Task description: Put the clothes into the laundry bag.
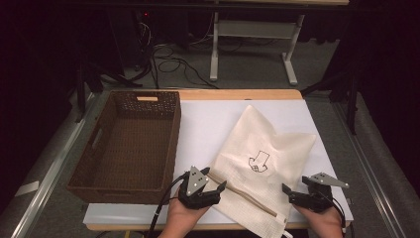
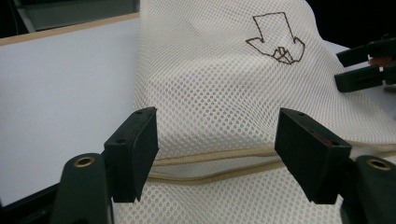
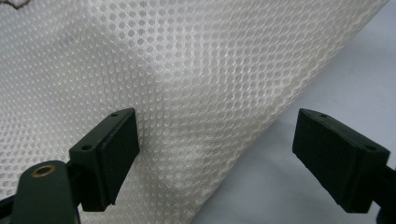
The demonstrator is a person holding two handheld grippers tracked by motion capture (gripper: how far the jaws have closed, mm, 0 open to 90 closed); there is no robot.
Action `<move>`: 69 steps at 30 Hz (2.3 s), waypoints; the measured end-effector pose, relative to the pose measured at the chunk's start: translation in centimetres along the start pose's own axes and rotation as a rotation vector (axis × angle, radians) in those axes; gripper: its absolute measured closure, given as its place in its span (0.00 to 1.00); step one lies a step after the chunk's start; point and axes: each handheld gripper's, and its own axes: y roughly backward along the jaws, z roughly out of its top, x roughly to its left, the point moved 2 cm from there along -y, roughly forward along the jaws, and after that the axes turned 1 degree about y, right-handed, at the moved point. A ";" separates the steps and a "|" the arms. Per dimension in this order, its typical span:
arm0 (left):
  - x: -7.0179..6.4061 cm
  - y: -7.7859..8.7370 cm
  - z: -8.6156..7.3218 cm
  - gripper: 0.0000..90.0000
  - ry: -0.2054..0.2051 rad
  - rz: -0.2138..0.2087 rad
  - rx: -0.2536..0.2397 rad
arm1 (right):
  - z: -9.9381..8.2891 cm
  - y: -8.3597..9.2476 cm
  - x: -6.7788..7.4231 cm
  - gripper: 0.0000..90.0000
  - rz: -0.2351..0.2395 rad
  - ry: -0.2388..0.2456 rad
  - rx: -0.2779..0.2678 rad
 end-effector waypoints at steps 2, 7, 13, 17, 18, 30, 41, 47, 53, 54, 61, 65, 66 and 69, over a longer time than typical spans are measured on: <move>0.1 0.0 0.0 0.33 0.010 0.001 -0.001 | -0.1 -0.4 0.0 0.17 0.005 -0.005 0.020; 0.1 -0.1 -0.1 0.32 0.015 -0.004 0.007 | -0.3 -0.6 0.4 0.26 0.029 0.007 0.047; 0.2 -0.2 -0.1 0.30 0.017 -0.002 0.014 | -0.4 -0.5 1.6 0.58 0.051 0.067 0.043; 0.4 -0.3 -0.1 0.28 0.018 0.007 0.013 | -0.4 -0.5 1.8 0.80 0.072 0.075 0.043; 0.4 -0.3 -0.1 0.28 0.019 0.007 0.014 | -0.3 -0.5 1.8 0.85 0.075 0.079 0.041; 1.6 -2.5 -0.4 0.37 0.010 0.061 0.116 | -0.1 0.1 1.1 0.92 0.064 0.118 0.029; 1.3 -4.8 -1.6 0.47 0.031 -0.043 0.231 | 0.4 0.5 -1.7 0.93 -0.024 0.109 0.016; 0.4 -5.5 -2.4 0.67 0.006 -0.094 0.270 | 0.6 0.4 -2.4 0.93 -0.033 0.110 0.014; -0.1 -5.2 -2.6 0.91 -0.034 -0.091 0.255 | 0.8 -0.1 -2.2 0.94 -0.041 0.136 0.023; -0.1 -5.2 -2.6 0.91 -0.034 -0.091 0.255 | 0.9 -0.2 -2.1 0.94 -0.041 0.135 0.021; 0.0 -2.8 -2.6 0.94 -0.060 -0.010 0.197 | 2.3 -1.8 -1.7 0.94 -0.037 0.163 0.009; 0.9 -1.7 -3.1 0.94 -0.037 0.054 0.186 | 3.6 -3.3 -0.4 0.94 -0.017 0.202 -0.004; 1.0 -1.5 -3.2 0.94 -0.030 0.064 0.185 | 3.9 -3.6 -0.1 0.94 -0.014 0.217 -0.006; 1.3 -0.9 -3.5 0.94 -0.017 0.081 0.182 | 4.9 -4.7 0.7 0.94 -0.011 0.248 -0.014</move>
